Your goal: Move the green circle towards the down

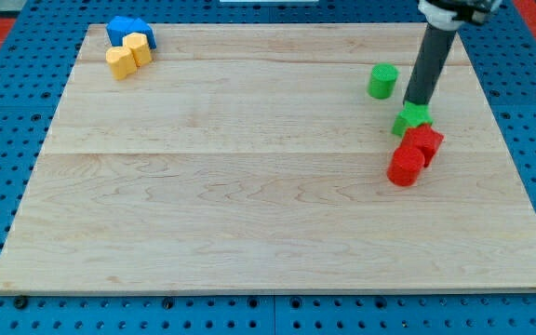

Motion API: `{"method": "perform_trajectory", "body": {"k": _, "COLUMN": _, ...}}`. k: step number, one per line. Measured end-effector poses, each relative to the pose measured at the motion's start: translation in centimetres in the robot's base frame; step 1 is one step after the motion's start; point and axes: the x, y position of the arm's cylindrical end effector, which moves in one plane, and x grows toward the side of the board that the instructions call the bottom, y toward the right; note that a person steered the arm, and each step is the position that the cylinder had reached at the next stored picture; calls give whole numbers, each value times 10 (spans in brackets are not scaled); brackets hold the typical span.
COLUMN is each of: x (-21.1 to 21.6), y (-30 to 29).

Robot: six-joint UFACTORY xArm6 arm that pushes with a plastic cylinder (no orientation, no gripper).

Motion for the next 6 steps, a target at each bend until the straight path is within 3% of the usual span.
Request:
{"method": "perform_trajectory", "body": {"k": 1, "x": 16, "y": 0}}
{"method": "perform_trajectory", "body": {"k": 2, "x": -8, "y": 34}}
{"method": "perform_trajectory", "body": {"k": 3, "x": -59, "y": 30}}
{"method": "perform_trajectory", "body": {"k": 4, "x": -59, "y": -22}}
{"method": "perform_trajectory", "body": {"k": 6, "x": -90, "y": -60}}
